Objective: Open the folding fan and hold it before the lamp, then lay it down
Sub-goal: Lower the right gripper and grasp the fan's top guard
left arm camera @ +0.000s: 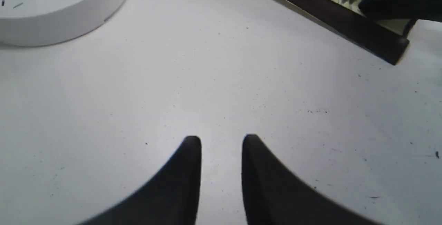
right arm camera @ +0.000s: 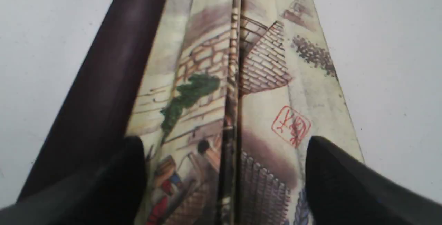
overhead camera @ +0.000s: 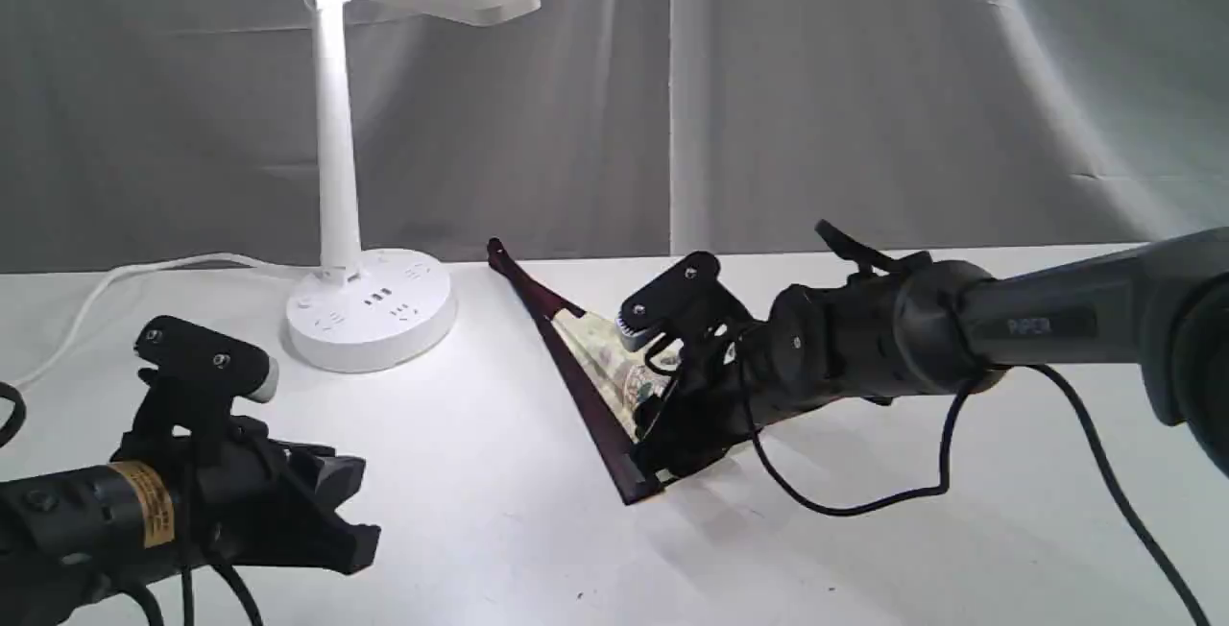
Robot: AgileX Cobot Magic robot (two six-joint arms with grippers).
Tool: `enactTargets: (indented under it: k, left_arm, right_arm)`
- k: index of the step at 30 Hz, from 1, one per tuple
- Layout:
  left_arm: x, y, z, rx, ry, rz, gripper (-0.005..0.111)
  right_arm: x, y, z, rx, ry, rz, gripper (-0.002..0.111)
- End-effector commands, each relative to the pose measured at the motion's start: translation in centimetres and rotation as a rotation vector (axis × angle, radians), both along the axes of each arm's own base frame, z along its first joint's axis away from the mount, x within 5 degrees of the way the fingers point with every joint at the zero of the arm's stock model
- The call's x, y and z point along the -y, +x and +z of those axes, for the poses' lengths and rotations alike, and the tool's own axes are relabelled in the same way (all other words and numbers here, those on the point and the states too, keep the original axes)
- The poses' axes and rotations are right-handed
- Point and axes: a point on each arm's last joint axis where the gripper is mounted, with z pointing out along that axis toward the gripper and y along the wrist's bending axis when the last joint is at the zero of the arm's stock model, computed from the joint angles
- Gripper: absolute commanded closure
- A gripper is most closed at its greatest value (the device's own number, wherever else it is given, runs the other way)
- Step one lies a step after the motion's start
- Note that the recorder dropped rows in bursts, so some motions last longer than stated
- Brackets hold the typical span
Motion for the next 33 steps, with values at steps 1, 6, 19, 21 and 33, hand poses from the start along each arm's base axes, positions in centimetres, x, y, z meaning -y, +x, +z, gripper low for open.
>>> enactTargets:
  k: [1,6,19,21,33]
  left_arm:
    - [0.3,0.1,0.1,0.007,-0.001,-0.005,0.085]
    - [0.2,0.1,0.1,0.006,-0.004,0.001,0.085]
    - [0.2,0.1,0.1,0.008,-0.010,0.006,0.085]
    - [0.2,0.1,0.2,0.008,-0.011,0.008,0.085]
    - [0.2,0.1,0.2,0.008,-0.011,0.008,0.085]
  right_arm:
    - [0.0,0.0,-0.7,-0.002,-0.028,0.024,0.046]
    - [0.0,0.0,-0.7,-0.003,-0.023,0.019,0.064]
    - [0.0,-0.1,-0.2,-0.008,-0.030,0.030,0.108]
    - [0.0,-0.2,0.3,-0.007,-0.030,0.033,0.108]
    - [0.1,-0.6,4.4,0.015,-0.011,0.044,0.108]
